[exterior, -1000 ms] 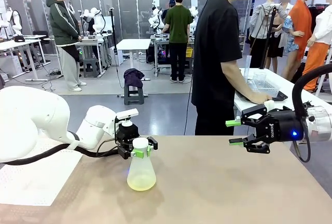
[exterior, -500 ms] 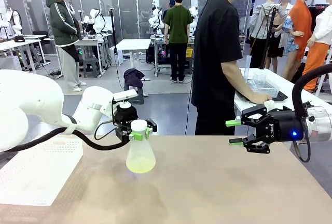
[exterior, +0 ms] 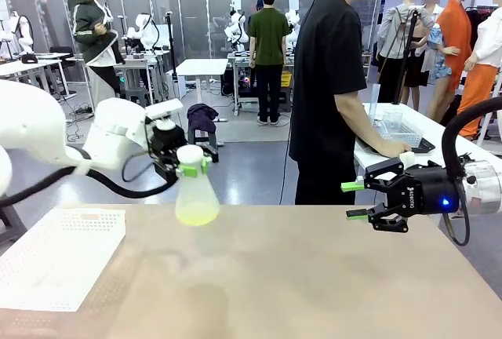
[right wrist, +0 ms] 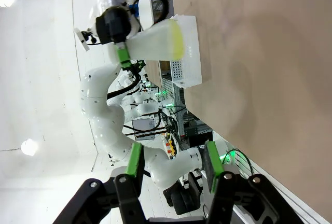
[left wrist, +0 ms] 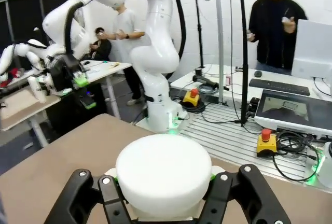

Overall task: Prepare the solutions needed for the experiment.
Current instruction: When the human places the Big flask in the center of the table, pick up the Big flask and place it in the left Organizing basket.

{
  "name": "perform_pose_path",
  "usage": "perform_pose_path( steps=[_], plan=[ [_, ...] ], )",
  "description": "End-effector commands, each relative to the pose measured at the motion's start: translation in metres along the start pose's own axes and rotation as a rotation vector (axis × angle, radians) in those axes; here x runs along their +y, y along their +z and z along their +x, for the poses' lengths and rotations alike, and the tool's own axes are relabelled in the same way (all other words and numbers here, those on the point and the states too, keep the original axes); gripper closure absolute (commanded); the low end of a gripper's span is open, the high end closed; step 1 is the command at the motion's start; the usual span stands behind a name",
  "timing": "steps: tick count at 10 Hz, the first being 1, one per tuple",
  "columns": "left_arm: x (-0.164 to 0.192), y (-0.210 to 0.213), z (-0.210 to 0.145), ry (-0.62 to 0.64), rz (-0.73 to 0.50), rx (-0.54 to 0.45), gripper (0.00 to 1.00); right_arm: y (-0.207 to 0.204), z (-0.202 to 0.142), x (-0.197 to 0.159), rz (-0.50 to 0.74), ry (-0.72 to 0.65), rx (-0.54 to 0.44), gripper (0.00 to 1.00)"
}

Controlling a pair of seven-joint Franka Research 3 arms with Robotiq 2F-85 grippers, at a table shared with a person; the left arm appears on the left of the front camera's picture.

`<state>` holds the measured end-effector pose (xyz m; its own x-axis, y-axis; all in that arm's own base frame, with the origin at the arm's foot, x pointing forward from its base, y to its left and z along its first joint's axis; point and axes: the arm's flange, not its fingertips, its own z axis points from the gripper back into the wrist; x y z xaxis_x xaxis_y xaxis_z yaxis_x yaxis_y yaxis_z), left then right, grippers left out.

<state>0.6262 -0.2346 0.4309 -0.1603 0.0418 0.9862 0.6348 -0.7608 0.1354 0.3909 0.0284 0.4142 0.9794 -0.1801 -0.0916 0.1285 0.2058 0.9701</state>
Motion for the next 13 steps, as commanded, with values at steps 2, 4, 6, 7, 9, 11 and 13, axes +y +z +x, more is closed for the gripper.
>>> perform_pose_path(
  steps=[2, 4, 6, 7, 9, 11, 13],
  plan=[
    [-0.065, 0.049, 0.046, -0.057, 0.173, 0.065, 1.00, 0.000, 0.000, 0.001, 0.007, 0.002, 0.000, 0.41],
    [-0.106, 0.095, 0.065, -0.073, 0.311, 0.078, 1.00, 0.000, 0.000, 0.001, 0.007, 0.002, 0.000, 0.41],
    [-0.157, 0.132, 0.068, -0.064, 0.436, 0.057, 1.00, 0.000, 0.000, 0.001, 0.007, 0.002, 0.000, 0.41],
    [-0.182, 0.147, 0.065, -0.074, 0.496, 0.037, 1.00, 0.000, 0.000, 0.001, 0.007, 0.002, 0.000, 0.41],
    [-0.237, 0.168, 0.046, -0.047, 0.603, -0.013, 1.00, 0.000, 0.000, 0.001, 0.007, 0.002, 0.000, 0.41],
    [-0.277, 0.175, 0.022, -0.074, 0.677, -0.037, 1.00, 0.000, 0.000, 0.001, 0.007, 0.002, 0.000, 0.41],
    [-0.305, 0.174, -0.004, -0.082, 0.718, -0.040, 1.00, 0.000, 0.000, 0.001, 0.007, 0.002, 0.000, 0.41]
  ],
)
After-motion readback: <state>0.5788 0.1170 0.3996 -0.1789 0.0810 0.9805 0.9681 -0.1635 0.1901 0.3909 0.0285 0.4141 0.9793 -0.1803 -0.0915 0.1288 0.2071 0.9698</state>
